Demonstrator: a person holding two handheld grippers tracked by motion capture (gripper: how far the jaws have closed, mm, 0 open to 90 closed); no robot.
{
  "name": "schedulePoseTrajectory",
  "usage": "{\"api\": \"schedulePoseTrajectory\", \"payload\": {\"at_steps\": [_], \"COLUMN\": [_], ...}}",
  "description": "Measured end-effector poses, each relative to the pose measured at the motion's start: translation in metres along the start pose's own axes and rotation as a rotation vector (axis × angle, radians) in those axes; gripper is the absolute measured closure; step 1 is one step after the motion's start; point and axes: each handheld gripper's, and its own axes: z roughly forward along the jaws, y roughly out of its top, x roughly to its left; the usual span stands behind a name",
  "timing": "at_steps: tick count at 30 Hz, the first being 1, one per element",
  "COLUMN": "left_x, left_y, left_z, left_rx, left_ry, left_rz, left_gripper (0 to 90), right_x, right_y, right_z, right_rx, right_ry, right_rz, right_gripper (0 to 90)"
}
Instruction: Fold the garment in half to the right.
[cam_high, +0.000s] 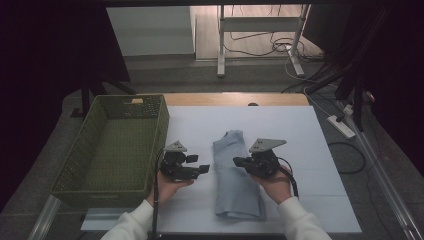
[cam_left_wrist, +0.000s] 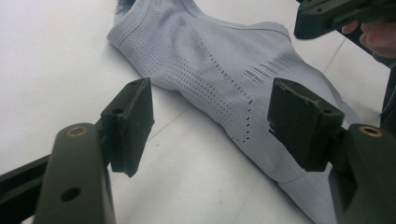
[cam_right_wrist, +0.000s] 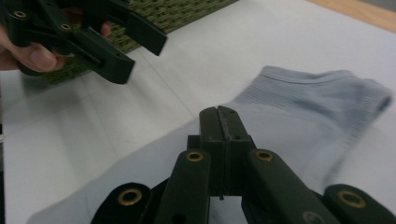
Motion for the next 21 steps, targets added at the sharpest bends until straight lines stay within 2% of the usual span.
{"api": "schedulePoseTrajectory", "payload": {"at_steps": [6,10,14,17,21], "left_x": [0.002,0.003,0.001,0.0,0.002], "left_y": [0.002,0.001,0.001,0.0,0.001], "left_z": [0.002,0.005,0.006,0.005,0.003], "left_rx": [0.0,0.01,0.013,0.012,0.008], "left_ry": [-0.002,0.001,-0.001,0.001,0.001], "left_rz": [0.0,0.0,0.004,0.004,0.002], "left_gripper": [31.9,31.9,31.8,31.8,31.8], "right_x": [0.012,0.018,0.019,0.019,0.019], "right_y": [0.002,-0.002,-0.006,-0.012,-0.018], "right_z": [0.016,0.025,0.029,0.032,0.033], "right_rx": [0.05,0.096,0.155,0.193,0.214], "right_ry": [0.031,0.03,-0.021,-0.039,-0.05], "right_rz": [-0.031,-0.047,-0.047,-0.043,-0.044], "right_gripper": [89.3,89.3,89.5,89.5,89.6]}}
